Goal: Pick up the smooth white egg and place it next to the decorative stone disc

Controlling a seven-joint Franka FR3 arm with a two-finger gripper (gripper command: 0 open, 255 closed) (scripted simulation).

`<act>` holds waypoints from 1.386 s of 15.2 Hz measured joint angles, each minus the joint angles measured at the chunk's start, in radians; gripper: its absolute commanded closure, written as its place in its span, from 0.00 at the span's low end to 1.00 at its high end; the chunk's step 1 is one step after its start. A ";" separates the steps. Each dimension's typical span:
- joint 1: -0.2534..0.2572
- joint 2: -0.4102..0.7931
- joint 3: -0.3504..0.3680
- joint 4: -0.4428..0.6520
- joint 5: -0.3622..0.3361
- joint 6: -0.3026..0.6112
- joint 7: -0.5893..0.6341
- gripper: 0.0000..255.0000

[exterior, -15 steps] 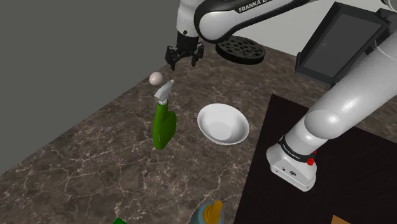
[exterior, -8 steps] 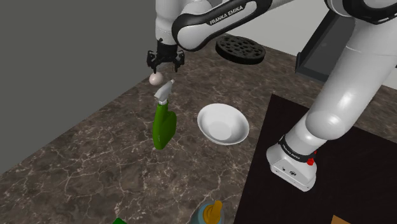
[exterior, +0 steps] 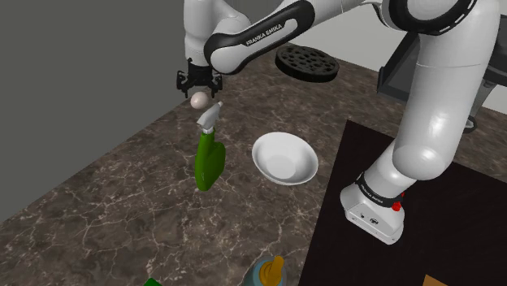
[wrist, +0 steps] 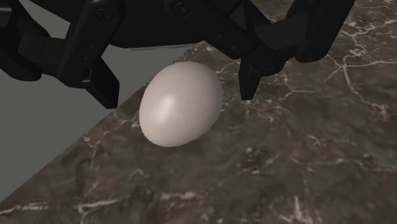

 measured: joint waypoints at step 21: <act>0.008 0.047 -0.017 0.006 -0.028 0.037 0.015 1.00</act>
